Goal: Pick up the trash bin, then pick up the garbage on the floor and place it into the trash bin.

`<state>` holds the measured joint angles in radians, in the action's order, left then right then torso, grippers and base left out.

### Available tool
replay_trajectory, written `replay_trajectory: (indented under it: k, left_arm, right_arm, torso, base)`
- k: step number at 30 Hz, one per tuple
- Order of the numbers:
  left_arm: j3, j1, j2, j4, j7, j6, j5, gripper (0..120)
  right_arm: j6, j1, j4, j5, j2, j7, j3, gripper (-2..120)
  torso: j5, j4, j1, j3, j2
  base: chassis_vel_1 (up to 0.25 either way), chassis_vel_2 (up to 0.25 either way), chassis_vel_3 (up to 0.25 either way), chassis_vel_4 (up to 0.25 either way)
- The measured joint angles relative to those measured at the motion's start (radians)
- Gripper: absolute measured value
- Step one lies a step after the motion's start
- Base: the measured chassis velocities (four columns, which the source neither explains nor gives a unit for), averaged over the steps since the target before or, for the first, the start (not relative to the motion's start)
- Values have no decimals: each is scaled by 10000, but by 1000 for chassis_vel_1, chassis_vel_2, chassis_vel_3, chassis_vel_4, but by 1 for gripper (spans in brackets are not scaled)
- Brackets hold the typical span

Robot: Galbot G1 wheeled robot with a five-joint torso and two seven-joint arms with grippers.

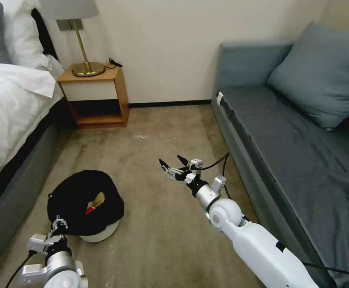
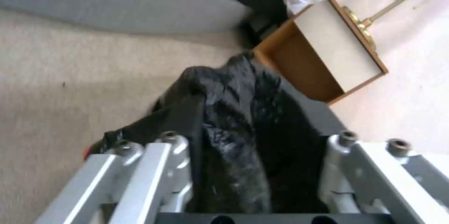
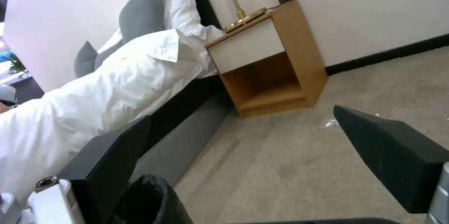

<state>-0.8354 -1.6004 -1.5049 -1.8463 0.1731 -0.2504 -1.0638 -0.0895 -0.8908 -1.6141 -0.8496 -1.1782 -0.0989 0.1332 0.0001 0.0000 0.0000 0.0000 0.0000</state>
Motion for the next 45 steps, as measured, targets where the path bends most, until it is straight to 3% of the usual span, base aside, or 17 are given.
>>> replay_trajectory:
  k: [4,8,10,11,14,15,16,18,19,22,23,28,35,45]
  left_arm:
    - [-3,-225,-7,-355,24,-197,449,55]
    - [7,-685,-127,-1049,57,-684,1141,69]
    - [108,-1104,-177,-1737,172,-905,1572,81]
    - [108,-1104,-177,-1737,172,-905,1572,81]
    - [294,-1374,-161,-2288,253,-985,3025,91]
    - [294,-1374,-161,-2288,253,-985,3025,91]
    - [408,-1427,-94,-2465,253,-945,3906,98]
    - [486,-1425,-13,-2549,252,-807,4698,100]
    - [580,-1363,104,-2577,257,-570,5600,100]
    - [631,-1303,144,-2580,268,-417,5998,100]
    - [739,-1167,175,-2582,331,-104,6597,100]
    - [1020,-1109,292,-2546,442,265,7170,100]
    - [1302,-1063,420,-2138,110,299,7382,100]
    - [1646,-948,365,-1947,-231,100,7361,100]
  right_arm:
    - [-16,-103,-112,48,29,81,-93,100]
    - [-119,-296,-189,553,72,385,-282,100]
    - [-277,-524,-191,1119,43,622,-557,100]
    - [-277,-524,-191,1119,43,622,-557,100]
    - [-610,-899,-169,1571,-64,831,-936,100]
    - [-610,-899,-169,1571,-64,831,-936,100]
    - [-686,-1122,-177,1865,-120,1070,-1130,100]
    - [-671,-1353,-201,2370,-192,1456,-1355,100]
    - [-577,-1623,-249,2922,-260,1934,-1628,100]
    - [-511,-1777,-273,3197,-297,2244,-1756,100]
    - [-551,-2053,-245,3863,-342,2592,-2029,100]
    - [-853,-2724,-211,5188,-405,3060,-2526,100]
    - [-916,-3813,-803,5928,-563,3362,-2754,100]
    - [-985,-4096,-960,6204,-881,3326,-2818,100]
  torso:
    - [-2,0,0,0,0]
    - [-1,0,0,0,0]
    - [0,1,0,-1,0]
    - [0,1,0,-1,0]
    - [0,1,-1,-1,0]
    - [0,1,-1,-1,0]
    - [0,1,0,0,0]
    - [1,-1,-1,0,0]
    - [-2,-1,-1,0,0]
    - [-1,0,-1,0,0]
    - [-2,-1,-1,0,0]
    - [-1,0,0,0,0]
    - [-2,-2,-1,-1,0]
    - [-1,0,-1,0,0]
  base:
    - [0,0,0,0]
    - [0,0,0,0]
    - [0,0,0,0]
    - [0,0,0,0]
    - [0,0,0,0]
    - [0,0,0,0]
    - [0,0,0,0]
    - [0,0,0,0]
    - [0,0,0,0]
    - [0,0,0,0]
    - [0,0,0,0]
    - [0,0,0,0]
    - [0,0,0,0]
    - [0,0,0,0]
